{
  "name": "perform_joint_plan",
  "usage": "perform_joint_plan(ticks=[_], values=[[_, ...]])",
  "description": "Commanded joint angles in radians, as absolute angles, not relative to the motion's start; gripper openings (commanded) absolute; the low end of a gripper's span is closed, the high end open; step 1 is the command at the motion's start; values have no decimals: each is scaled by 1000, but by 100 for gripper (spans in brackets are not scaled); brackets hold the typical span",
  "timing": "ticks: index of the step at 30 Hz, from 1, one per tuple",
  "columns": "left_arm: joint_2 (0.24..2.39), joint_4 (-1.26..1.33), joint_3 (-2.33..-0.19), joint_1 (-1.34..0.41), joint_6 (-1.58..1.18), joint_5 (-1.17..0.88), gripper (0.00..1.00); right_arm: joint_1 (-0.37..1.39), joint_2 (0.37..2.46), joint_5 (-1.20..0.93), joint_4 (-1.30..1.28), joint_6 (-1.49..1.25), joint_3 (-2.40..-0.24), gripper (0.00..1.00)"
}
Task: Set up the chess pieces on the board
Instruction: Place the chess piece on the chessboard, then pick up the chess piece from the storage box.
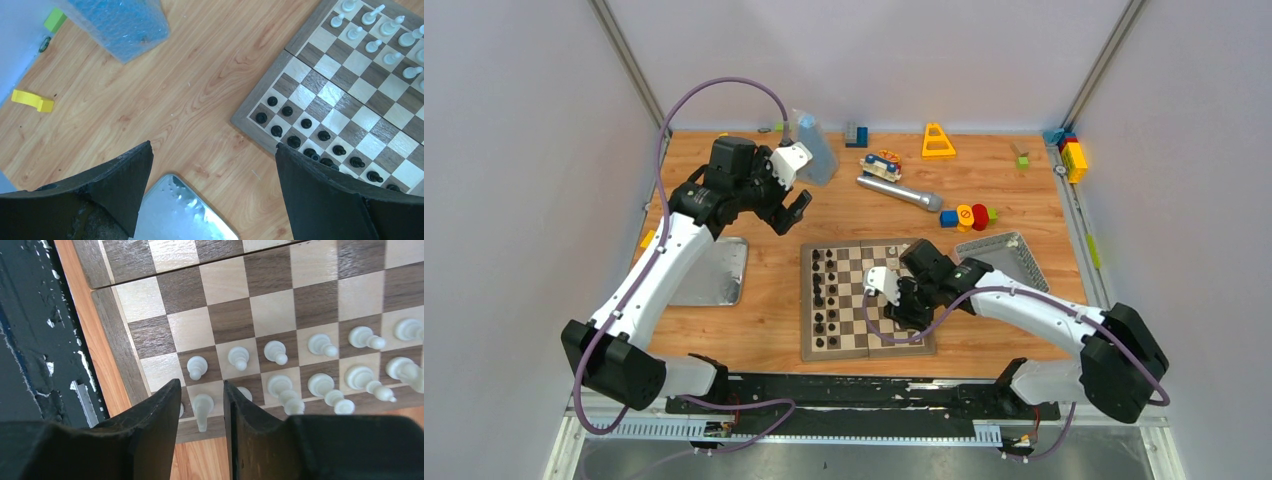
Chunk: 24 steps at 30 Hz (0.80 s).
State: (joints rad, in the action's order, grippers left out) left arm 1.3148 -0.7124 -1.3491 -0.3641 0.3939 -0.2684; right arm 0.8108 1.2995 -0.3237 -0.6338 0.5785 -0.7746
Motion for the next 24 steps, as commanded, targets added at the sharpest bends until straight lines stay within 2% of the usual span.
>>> perform_joint_plan(ticks=[1,6,13,20,24], values=[[1281,-681,-1351,-357,380,-290,100,816,1218,-331,-667,557,-859,39],[1277,-687,-1358,-357,379,-295,100,768,1138,-299,-686,515,-906,43],[1275,-711,-1374,-357,377,-320,100,438,1036,-259,-713,516,-920,46],[1286,-741,-1382,-357,406,-397,100,151,1082,-171,-754,774,-934,43],[1293,-749,-1373,-357,431,-441,100,63,1154,-142,-756,964,-938,40]])
